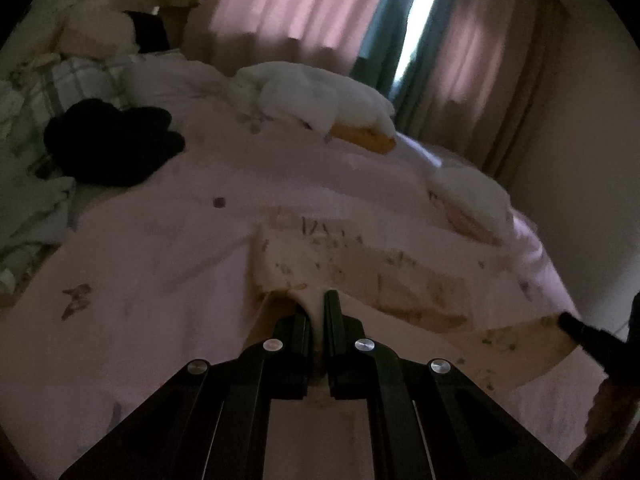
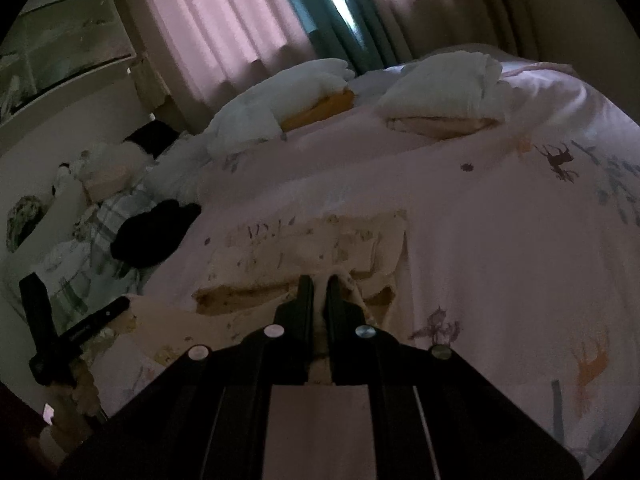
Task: Fold small clothes
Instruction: 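Lift the hem end with both tools and fold it over toward the collar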
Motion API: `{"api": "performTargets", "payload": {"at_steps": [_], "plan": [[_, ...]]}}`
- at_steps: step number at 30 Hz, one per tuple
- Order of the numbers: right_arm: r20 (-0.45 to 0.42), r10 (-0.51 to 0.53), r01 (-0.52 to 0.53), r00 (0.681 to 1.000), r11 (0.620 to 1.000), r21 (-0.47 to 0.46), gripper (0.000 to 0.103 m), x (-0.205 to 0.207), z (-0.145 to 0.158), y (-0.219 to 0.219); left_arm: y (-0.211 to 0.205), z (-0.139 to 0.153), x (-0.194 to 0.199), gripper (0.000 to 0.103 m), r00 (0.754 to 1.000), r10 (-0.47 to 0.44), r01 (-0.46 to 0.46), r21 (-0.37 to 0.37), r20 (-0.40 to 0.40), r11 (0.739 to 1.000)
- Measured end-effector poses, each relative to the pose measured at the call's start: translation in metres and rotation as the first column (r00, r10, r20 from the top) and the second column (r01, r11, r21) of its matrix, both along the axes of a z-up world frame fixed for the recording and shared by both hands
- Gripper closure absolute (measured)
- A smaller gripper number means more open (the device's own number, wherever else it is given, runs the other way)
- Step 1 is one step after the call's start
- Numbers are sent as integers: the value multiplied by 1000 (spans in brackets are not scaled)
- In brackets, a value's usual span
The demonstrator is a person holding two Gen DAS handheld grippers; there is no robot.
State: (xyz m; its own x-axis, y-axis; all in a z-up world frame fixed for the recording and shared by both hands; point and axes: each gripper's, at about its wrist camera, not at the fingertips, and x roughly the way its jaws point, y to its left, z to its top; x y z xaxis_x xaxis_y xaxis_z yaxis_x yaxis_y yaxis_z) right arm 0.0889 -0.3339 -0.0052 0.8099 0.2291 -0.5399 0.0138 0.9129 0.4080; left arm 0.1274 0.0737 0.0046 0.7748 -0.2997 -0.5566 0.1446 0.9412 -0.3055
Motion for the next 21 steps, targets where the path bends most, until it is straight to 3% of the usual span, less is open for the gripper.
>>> {"api": "performTargets", "payload": {"at_steps": [12,21], "plan": [[-42,-23,20,999,996,-82,96,59,-2,1,-12,-10,59,98,999,42,-42,22,-19,999],[-183,-82,55,980,987,-150,96,123,-43,-11,-30,-53,124,98,993,42,-33,87,-107,996]]}}
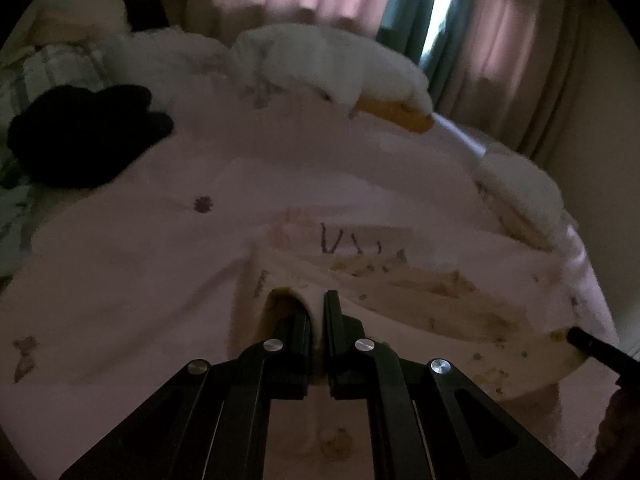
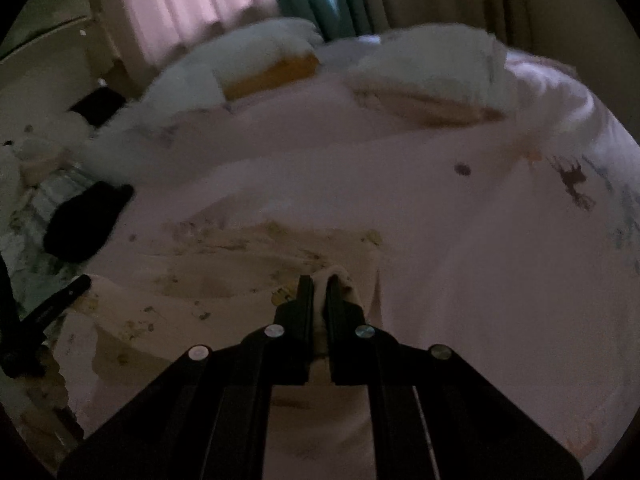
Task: Fold small clothes
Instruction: 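Lift the hem end with both tools and fold it over toward the collar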
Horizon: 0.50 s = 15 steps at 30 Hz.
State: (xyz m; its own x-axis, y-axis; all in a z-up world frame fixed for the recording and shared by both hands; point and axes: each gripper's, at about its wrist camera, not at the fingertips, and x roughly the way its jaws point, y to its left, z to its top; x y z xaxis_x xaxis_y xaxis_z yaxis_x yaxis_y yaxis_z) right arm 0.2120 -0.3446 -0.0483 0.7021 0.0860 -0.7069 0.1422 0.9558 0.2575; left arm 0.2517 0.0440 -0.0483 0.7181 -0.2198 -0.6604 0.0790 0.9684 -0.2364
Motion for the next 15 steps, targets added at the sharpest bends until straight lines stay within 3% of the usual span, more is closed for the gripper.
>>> {"api": "performTargets", "payload": {"at_steps": [3,8,10,13,15], "plan": [[-51,-18,19,999,1000,6,95,17,-22,-5,-6,-20,23,98,997,27,-24,40,-67,999],[-118,-40,37,992,999,-33,92,33,-50,-6,-10,-39,35,98,994,39,-31,84,-103,996],[-129,-49,46,990,998,-31,90,33,-54,-9,-8,-43,37,98,991,41,-31,87,-125,996],[-138,-64,63,988,998,-16,76,29,-49,-17,-3,-39,35,98,987,37,-22,93,-159,995],[-118,-62,63,991,998,2,76,23,-40,-23,0,-25,27,90,988,41,-25,103,-149,994]]}}
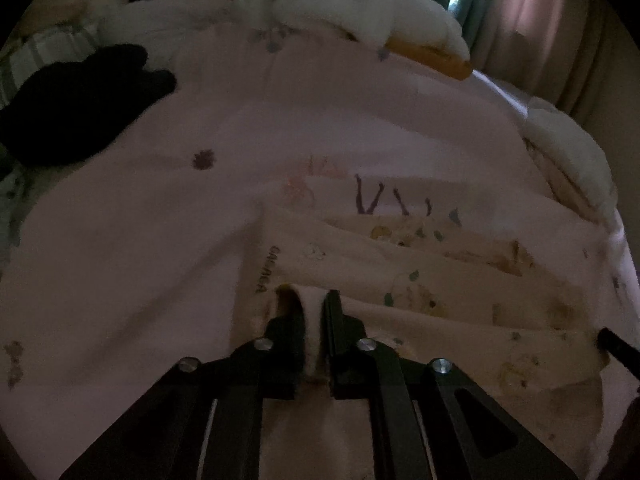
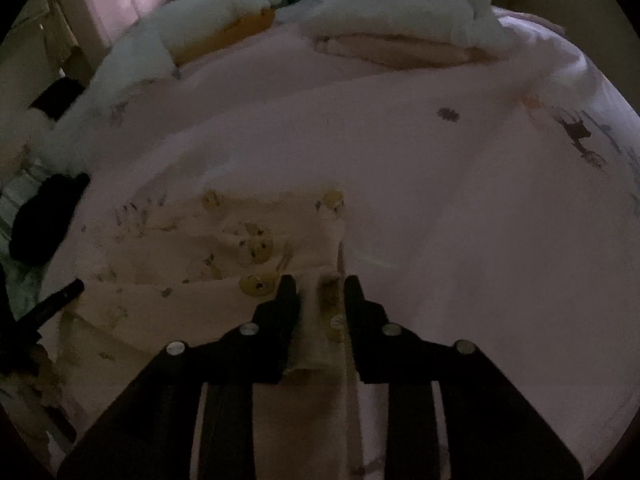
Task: Fold small clothes
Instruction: 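Lift the hem end with both tools and fold it over toward the collar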
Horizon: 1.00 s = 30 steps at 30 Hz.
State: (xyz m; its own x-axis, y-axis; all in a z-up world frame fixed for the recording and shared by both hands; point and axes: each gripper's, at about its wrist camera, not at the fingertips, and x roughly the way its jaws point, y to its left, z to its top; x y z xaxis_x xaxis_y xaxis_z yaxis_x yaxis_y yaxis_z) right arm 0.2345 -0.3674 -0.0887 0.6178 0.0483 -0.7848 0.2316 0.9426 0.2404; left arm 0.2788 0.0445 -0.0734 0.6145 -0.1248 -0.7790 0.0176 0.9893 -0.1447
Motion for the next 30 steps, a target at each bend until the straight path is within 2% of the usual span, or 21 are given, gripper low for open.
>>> {"api": "performTargets", "payload": {"at_steps": [1,3,5,8,12,14,15,16,18,20,22,25,28,30], "plan": [[12,-4,4,1000,1000,5,72,-5,8,-4,2,8,-5,86,1000,3,-3,13,13,1000],[26,1,-1,1000,1000,7,65,-13,17,-7,5,21,-14,85,999,-7,7,18,44,1000],[41,11,-10,999,1000,-12,65,-23,28,-6,10,32,-24,85,998,-31,32,-10,60,999],[40,55,-55,998,999,-2,65,-32,34,-1,14,38,-39,85,996,-82,85,-84,40,993],[30,101,-103,994,991,85,65,-44,26,8,9,22,-56,85,985,-164,148,-221,-55,964],[24,132,-134,991,982,134,66,-47,14,15,2,11,-57,85,985,-156,138,-211,-73,968],[11,141,-142,990,981,133,72,-46,6,20,-3,6,-55,85,986,-152,136,-189,-75,973],[-1,143,-142,990,983,116,83,-45,1,24,-9,0,-52,85,985,-160,145,-174,-72,974],[-16,149,-148,989,987,59,95,-39,-9,35,-16,-7,-47,90,982,-171,159,-140,-81,977],[-14,156,-156,988,987,24,94,-33,-15,42,-22,-12,-38,90,984,-161,152,-105,-80,983],[-20,150,-150,989,989,-1,95,-22,-19,45,-24,-15,-28,90,984,-158,148,-117,-79,982],[-8,143,-143,990,990,1,95,-1,-18,41,-25,-17,-11,90,985,-153,142,-140,-74,980],[12,132,-132,991,991,15,96,16,-16,35,-33,-17,10,90,987,-149,142,-110,-61,984],[11,120,-120,993,993,13,96,27,-14,33,-35,-17,20,90,989,-139,132,-119,-56,984]]}}
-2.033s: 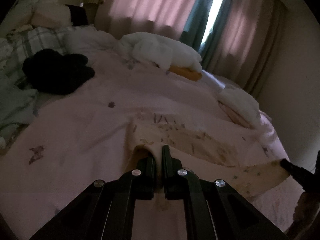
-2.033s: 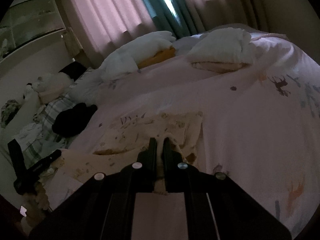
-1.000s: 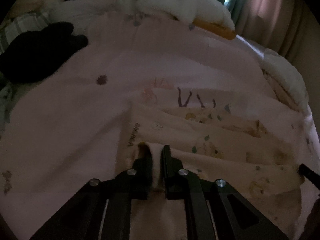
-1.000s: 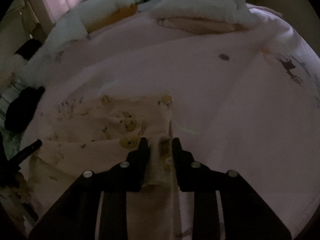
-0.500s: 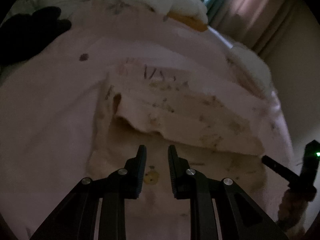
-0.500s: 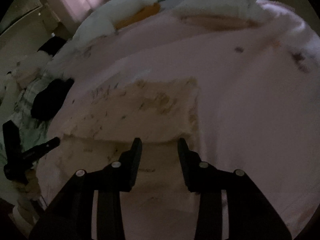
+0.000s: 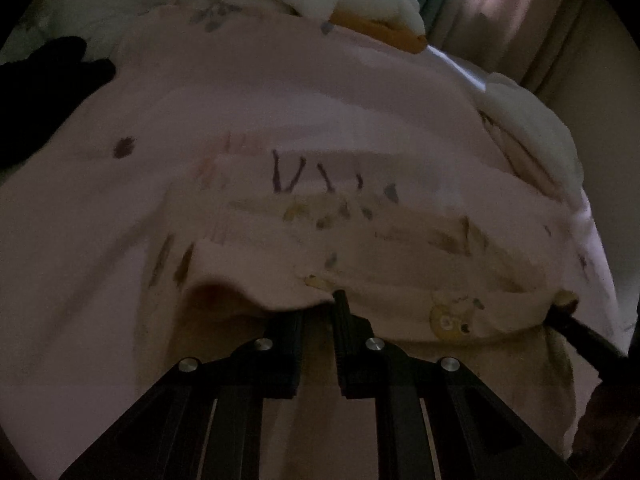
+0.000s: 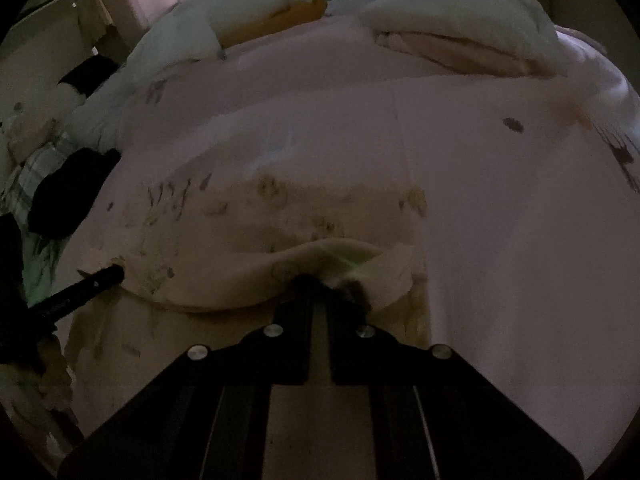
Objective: Fold small clothes
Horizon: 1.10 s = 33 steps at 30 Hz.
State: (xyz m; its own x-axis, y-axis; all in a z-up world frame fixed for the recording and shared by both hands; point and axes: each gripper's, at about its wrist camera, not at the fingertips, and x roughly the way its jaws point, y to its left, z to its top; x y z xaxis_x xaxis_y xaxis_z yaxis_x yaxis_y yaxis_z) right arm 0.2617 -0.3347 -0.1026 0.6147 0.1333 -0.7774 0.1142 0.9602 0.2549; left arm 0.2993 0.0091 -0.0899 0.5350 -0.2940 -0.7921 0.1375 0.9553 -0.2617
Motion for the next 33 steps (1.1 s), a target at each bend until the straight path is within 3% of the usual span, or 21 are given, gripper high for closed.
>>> {"api": "performTargets", "payload": {"at_steps": [4,14,25,26,27,29,30,33], "plan": [[-12,-23,23,1000,1000,2,96,20,3,-1,1,1,16,90,999,42,-42,-54,-6,998],[31,-28,29,999,999,-24,94,22,27,-1,18,35,10,90,991,94,-93,-16,92,996],[73,35,-36,997,999,11,91,-58,56,-4,37,56,-67,90,990,69,-77,57,124,995],[76,46,-47,996,999,11,90,-68,56,-3,38,57,-77,82,989,69,-77,61,127,995],[78,48,-49,996,999,13,85,-77,56,-3,39,56,-87,67,990,65,-74,67,127,995],[72,34,-38,997,998,50,63,-101,51,-6,40,51,-106,54,990,73,-82,72,122,994],[68,34,-38,997,997,65,50,-107,48,-7,40,50,-113,54,990,69,-77,66,122,995],[44,24,-28,999,994,104,48,-132,36,-8,42,40,-139,49,993,50,-53,16,111,998]]}}
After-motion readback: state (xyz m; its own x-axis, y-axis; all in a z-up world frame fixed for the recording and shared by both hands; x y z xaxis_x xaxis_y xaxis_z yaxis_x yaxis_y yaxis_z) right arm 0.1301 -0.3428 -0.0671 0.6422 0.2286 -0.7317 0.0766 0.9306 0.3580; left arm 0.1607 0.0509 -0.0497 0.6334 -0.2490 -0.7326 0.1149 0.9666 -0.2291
